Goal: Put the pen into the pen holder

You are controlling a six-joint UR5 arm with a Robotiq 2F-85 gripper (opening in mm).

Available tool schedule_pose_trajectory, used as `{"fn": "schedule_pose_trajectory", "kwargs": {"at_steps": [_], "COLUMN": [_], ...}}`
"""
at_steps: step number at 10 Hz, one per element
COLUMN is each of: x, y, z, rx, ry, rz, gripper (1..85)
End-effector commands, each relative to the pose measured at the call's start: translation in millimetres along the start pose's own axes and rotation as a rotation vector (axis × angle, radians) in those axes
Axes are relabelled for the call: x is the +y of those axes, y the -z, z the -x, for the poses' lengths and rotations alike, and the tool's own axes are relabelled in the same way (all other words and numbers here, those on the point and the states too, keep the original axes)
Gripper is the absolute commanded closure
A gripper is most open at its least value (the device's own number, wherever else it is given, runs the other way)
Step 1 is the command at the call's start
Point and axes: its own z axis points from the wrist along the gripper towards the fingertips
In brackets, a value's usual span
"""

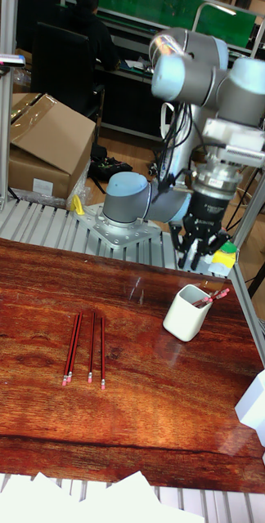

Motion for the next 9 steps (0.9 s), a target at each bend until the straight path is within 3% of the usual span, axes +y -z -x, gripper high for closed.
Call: {"fn": "schedule_pose_trajectory", "kwargs": {"at_steps": [1, 2, 3, 4, 6, 7, 8, 9], "x": [-38.8, -52.4, -63.5, -79.6, -99.9, -96.6, -99.4, -88.2], "y": [21.3, 15.5, -3.6, -36.4, -98.3, -112.1, -111.9, -112.5], "z": [11.1, 24.6, 38.1, 53.6, 66.9, 69.6, 69.4, 69.1], "rx": [0.139, 0.167, 0.165, 0.138, 0.107, 0.07, 0.069, 0.07], "ry": [0.037, 0.049, 0.064, 0.089, 0.072, 0.054, 0.018, 0.001], "rz": [-0.073, -0.085, -0.08, -0.087, -0.086, -0.064, -0.076, -0.034], "gripper": [56.7, 60.7, 61.3, 62.3, 68.0, 65.7, 68.7, 77.3]}}
